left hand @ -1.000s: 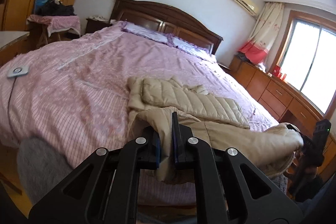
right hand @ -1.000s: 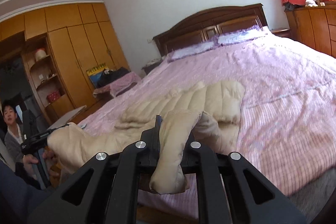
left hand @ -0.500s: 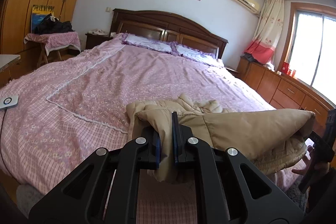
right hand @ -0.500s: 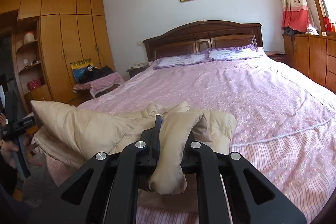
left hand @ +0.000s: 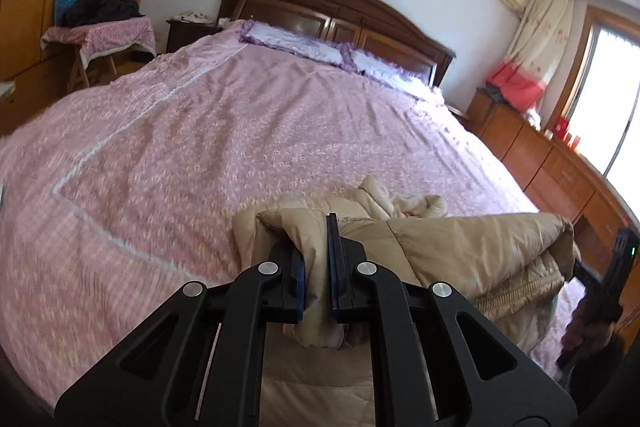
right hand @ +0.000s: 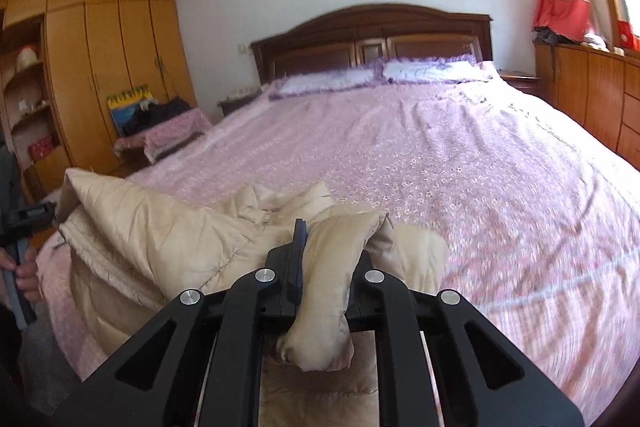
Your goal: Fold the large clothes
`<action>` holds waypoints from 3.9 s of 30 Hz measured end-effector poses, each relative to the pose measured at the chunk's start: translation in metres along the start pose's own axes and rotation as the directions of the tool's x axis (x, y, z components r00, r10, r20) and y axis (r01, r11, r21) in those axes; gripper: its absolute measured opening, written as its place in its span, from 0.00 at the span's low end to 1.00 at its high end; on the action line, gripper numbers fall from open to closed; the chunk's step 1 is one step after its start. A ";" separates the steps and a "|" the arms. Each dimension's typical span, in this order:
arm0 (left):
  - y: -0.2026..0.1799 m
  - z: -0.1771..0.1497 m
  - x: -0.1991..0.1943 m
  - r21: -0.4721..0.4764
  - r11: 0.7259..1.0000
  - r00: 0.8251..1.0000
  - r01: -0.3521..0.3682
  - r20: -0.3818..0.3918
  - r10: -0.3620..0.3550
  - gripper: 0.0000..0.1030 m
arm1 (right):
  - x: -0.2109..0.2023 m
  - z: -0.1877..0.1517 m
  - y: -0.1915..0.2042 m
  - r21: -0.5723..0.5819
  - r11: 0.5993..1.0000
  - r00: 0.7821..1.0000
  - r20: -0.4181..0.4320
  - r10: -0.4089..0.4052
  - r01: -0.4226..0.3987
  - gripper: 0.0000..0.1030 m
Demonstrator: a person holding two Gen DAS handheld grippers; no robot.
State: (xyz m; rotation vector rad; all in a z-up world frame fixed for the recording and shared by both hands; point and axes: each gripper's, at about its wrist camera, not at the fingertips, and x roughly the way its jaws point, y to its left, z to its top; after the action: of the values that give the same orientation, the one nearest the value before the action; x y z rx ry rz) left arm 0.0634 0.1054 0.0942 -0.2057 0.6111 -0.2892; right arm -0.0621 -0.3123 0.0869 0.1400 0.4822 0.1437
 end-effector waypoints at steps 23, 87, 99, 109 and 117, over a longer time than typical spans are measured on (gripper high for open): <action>-0.010 0.032 0.180 0.126 0.983 0.965 -0.135 -0.207 0.159 0.13 | 0.167 0.034 -0.047 0.035 0.975 0.909 -0.370 -0.190 0.218 0.12; -0.030 -0.019 0.189 0.068 0.986 0.981 -0.152 -0.109 0.159 0.30 | 0.209 -0.003 0.007 -0.048 0.966 0.927 -0.273 -0.259 0.256 0.71; -0.019 -0.022 0.198 0.020 0.994 0.987 -0.107 -0.116 0.108 0.30 | 0.219 -0.009 0.004 -0.033 0.968 0.925 -0.291 -0.246 0.247 0.73; -0.013 -0.029 0.209 0.004 0.996 0.989 -0.088 -0.116 0.088 0.30 | 0.225 -0.018 -0.001 -0.004 0.975 0.933 -0.290 -0.215 0.223 0.74; -0.021 -0.025 0.211 0.041 0.991 0.982 -0.126 -0.135 0.130 0.30 | 0.231 -0.016 0.001 -0.022 0.971 0.924 -0.304 -0.233 0.238 0.74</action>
State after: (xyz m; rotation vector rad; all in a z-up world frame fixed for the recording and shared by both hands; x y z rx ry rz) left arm 0.2088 0.0145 -0.0325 -0.1153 0.7525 -0.1895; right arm 0.1328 -0.2700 -0.0311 0.0730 0.8045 -0.0772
